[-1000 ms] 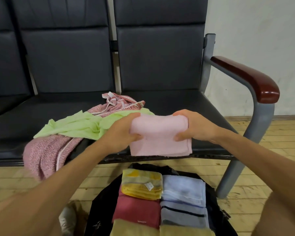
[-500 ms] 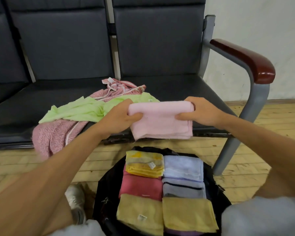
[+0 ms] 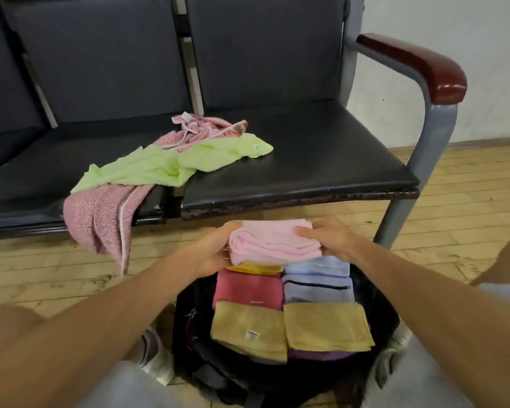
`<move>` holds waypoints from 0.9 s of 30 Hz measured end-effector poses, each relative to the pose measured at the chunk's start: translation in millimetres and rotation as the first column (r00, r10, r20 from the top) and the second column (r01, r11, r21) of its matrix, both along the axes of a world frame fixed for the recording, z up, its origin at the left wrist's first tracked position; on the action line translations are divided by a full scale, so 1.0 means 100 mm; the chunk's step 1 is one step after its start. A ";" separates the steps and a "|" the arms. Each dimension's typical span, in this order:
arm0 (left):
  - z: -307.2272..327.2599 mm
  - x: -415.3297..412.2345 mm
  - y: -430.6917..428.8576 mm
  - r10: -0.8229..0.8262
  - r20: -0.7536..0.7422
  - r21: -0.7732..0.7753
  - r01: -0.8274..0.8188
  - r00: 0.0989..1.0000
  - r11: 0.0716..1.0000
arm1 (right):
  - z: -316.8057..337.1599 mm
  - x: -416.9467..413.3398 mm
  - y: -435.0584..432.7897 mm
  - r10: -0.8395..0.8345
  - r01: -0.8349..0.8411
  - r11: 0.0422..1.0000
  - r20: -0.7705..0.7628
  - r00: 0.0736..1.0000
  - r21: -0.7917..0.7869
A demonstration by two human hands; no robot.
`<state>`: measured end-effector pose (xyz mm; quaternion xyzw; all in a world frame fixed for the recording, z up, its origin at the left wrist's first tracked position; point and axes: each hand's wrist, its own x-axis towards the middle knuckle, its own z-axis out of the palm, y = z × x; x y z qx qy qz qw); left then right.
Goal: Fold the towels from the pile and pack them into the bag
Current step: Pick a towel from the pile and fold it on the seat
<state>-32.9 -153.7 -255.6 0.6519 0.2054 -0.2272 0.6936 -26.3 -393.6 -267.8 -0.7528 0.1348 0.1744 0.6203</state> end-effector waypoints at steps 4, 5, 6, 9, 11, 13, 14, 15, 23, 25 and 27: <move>-0.28 0.14 0.16 -0.126 -0.020 0.009 0.126 0.992 0.992 | -0.40 0.01 0.09 0.070 -0.030 0.983 -0.223 0.972 0.180; -0.38 0.17 0.21 -0.145 -0.016 0.039 0.146 0.989 0.989 | -0.49 0.04 0.09 0.101 -0.047 0.977 -0.258 0.961 0.207; -0.47 0.19 0.27 -0.164 -0.011 0.081 0.164 0.986 0.983 | -0.57 0.07 0.09 0.118 -0.058 0.976 -0.286 0.951 0.209; -0.81 0.20 0.40 -0.228 -0.026 0.228 0.228 0.973 0.947 | -0.87 0.14 0.14 0.094 -0.064 0.993 -0.324 0.942 0.102; -1.03 0.19 0.46 -0.259 -0.025 0.312 0.253 0.966 0.916 | -1.09 0.18 0.21 0.075 -0.076 0.997 -0.311 0.947 0.007; -1.21 0.20 0.50 -0.328 0.008 0.416 0.295 0.945 0.860 | -1.31 0.17 0.30 0.063 -0.083 0.995 -0.321 0.945 -0.047; -1.29 0.19 0.52 -0.385 0.008 0.488 0.332 0.923 0.807 | -1.42 0.15 0.35 0.063 -0.092 0.993 -0.326 0.943 -0.074; -1.37 0.20 0.53 -0.443 -0.010 0.564 0.371 0.896 0.738 | -1.53 0.14 0.40 0.074 -0.121 0.983 -0.312 0.947 -0.135; -1.83 0.29 0.60 -0.491 -0.153 0.696 0.446 0.858 0.563 | -1.95 0.13 0.71 0.057 -0.176 0.873 -0.263 0.963 -0.456; -1.86 0.30 0.60 -0.507 -0.164 0.722 0.453 0.846 0.522 | -1.94 0.15 0.74 0.072 -0.195 0.834 -0.248 0.966 -0.516; -1.84 0.29 0.58 -0.518 -0.176 0.739 0.460 0.837 0.492 | -1.96 0.18 0.78 0.076 -0.211 0.800 -0.253 0.964 -0.562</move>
